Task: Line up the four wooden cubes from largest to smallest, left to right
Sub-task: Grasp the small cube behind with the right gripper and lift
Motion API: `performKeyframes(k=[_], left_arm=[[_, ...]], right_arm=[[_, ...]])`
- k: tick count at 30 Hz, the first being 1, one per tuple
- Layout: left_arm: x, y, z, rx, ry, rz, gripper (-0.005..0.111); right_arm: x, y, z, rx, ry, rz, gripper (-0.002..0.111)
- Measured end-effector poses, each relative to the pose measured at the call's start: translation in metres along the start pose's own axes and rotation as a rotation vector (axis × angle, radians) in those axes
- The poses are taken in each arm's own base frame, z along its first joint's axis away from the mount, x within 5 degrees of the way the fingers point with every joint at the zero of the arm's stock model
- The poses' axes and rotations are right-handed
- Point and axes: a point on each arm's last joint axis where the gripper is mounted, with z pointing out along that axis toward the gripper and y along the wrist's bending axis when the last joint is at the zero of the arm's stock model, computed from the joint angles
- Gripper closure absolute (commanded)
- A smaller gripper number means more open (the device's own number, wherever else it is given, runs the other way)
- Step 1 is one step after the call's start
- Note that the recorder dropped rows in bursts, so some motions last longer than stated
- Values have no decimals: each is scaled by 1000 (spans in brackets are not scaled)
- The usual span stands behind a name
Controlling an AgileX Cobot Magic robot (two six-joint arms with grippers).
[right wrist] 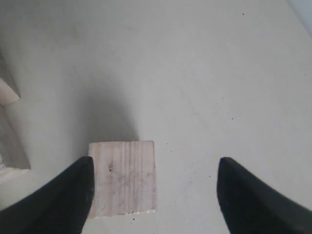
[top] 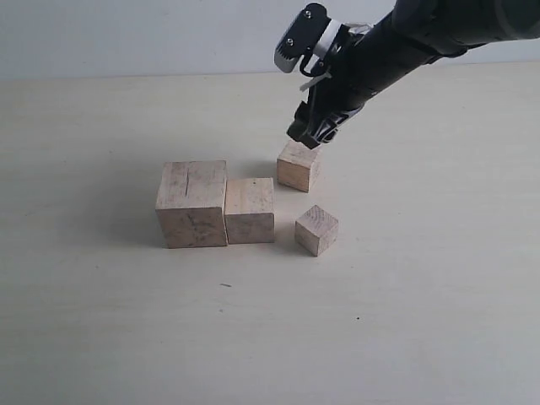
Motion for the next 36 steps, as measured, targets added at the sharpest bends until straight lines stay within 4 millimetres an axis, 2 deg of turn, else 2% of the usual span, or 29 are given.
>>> performKeyframes(k=[4, 9, 15, 36], left_arm=[[0, 0, 0, 0, 0, 0, 107], [0, 0, 0, 0, 0, 0, 107], [0, 0, 0, 0, 0, 0, 107], [0, 0, 0, 0, 0, 0, 107]], right_arm=[[4, -2, 10, 20, -4, 23, 17], [11, -1, 23, 10, 16, 19, 17], [17, 7, 34, -82, 26, -69, 17], [18, 4, 40, -42, 4, -82, 17]])
